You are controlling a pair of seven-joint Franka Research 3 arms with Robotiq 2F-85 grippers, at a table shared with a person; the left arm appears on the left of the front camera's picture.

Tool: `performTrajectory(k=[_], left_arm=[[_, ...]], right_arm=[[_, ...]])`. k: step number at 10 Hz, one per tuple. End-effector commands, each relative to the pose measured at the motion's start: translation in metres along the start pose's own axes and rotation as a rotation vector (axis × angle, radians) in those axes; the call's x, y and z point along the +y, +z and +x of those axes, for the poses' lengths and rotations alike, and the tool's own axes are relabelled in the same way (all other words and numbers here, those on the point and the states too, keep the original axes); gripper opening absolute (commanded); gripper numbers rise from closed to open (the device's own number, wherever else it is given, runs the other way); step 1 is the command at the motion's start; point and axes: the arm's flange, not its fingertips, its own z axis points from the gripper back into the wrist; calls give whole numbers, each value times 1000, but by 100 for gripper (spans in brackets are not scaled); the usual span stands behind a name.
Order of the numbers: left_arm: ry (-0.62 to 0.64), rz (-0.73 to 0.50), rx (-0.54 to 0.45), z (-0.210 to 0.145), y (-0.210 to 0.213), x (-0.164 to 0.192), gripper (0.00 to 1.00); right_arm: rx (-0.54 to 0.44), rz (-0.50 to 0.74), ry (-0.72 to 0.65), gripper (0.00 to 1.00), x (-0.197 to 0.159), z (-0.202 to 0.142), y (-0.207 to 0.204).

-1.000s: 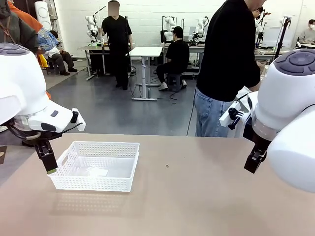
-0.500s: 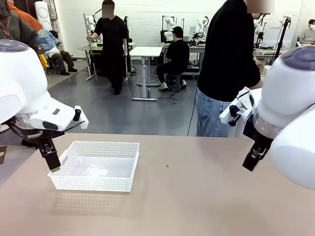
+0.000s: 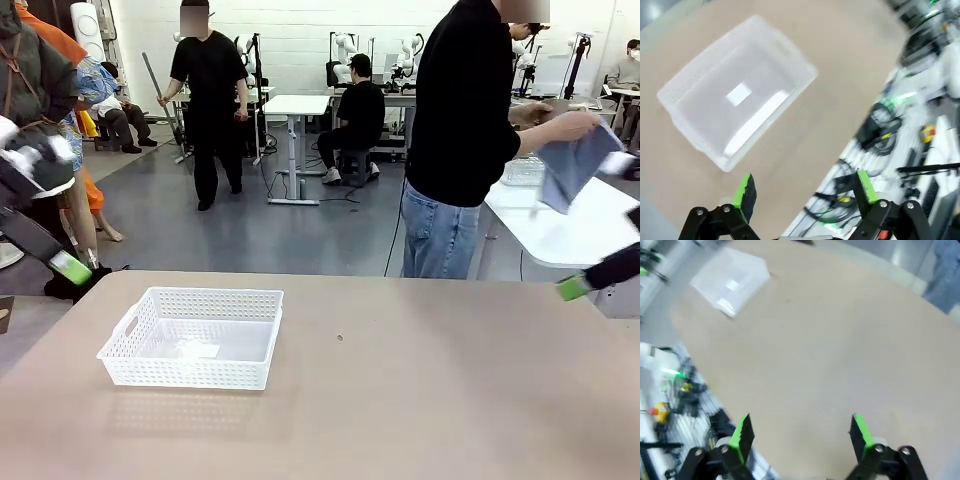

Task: Clean and organize the cups into the basket.
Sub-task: Pick up the Organizing basket and move it to the center of the table, then pick up the Reusable plastic cup from the right side of the table and place it inside the Organizing basket.

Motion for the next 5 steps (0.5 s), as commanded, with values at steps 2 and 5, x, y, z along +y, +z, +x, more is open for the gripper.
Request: performTrajectory(k=[2, 5], left_arm=[[238, -478, -304, -35, 71, 60, 100], [380, -498, -472, -83, 109, 111, 100]], right_arm=[[-294, 777, -479, 100, -64, -31, 46], [-437, 906, -520, 100, -107, -71, 80]])
